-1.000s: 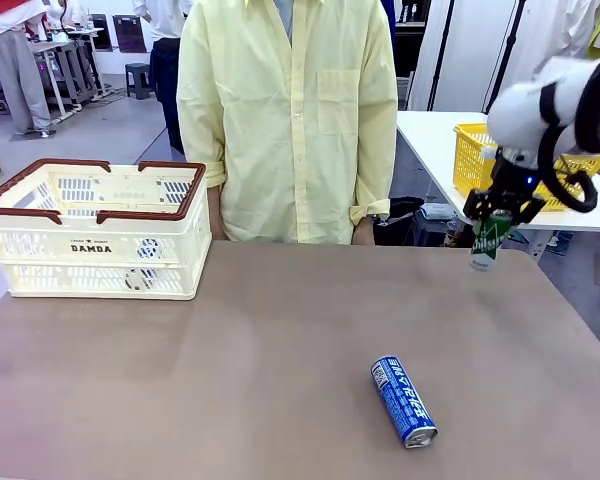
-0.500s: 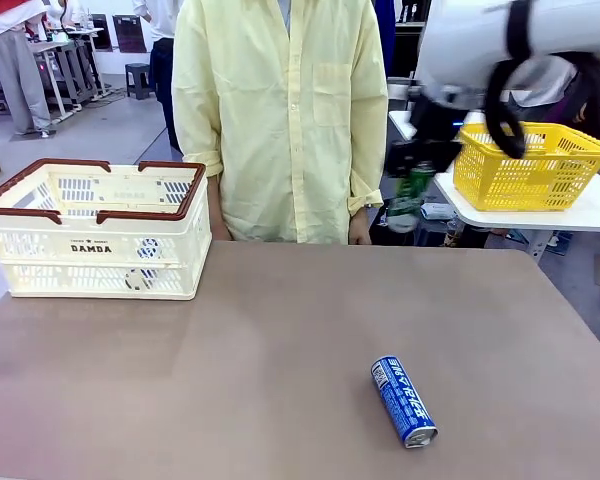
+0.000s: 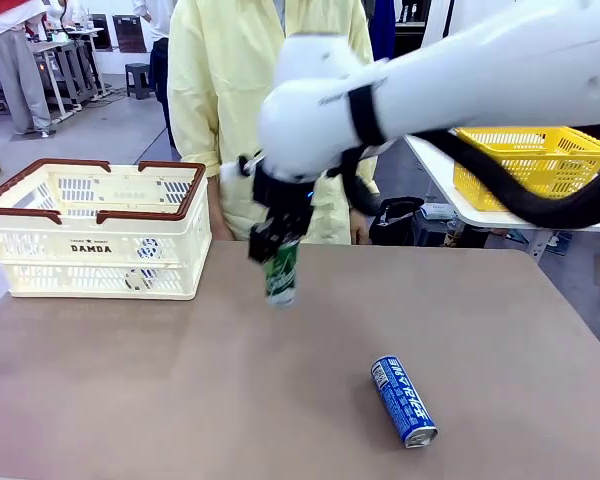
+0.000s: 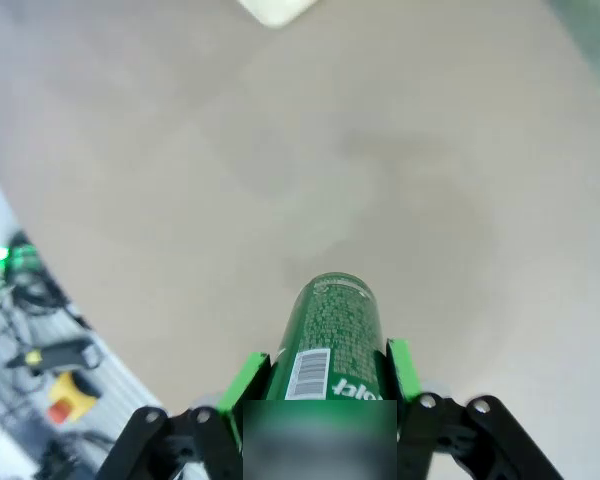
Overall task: Place the drinks into the Shopping basket.
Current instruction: Pick up one drink and place it into the Shopping basket.
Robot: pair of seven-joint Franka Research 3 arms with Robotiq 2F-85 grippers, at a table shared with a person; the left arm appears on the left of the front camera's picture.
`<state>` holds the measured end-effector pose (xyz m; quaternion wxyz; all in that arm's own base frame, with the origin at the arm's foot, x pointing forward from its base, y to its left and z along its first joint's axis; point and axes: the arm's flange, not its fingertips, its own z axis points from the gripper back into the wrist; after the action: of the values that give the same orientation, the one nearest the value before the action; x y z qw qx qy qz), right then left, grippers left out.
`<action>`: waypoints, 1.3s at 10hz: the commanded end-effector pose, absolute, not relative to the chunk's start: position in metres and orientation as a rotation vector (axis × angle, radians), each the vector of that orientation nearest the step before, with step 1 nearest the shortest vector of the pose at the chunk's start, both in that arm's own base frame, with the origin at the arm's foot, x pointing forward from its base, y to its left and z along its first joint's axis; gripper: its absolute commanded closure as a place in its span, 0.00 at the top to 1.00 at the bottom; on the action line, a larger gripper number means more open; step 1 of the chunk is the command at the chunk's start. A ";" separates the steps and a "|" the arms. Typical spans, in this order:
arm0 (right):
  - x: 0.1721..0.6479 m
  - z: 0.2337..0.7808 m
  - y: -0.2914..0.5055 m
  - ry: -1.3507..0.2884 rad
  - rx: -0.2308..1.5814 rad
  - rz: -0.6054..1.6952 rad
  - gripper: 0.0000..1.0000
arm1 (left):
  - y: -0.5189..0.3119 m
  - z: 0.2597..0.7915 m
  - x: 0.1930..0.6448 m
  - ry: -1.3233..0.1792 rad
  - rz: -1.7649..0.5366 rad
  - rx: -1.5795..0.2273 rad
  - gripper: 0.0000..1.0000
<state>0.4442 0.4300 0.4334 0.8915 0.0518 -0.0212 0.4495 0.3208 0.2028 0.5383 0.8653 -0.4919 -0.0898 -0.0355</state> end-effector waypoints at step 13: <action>0.467 0.379 0.442 0.011 0.177 1.016 1.00 | 0.203 0.539 0.319 -0.182 -0.064 -1.020 1.00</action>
<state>0.4663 0.4454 0.3746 0.8771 0.0713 0.0036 0.4750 0.3207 0.2029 0.5382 0.8653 -0.4919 -0.0898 -0.0353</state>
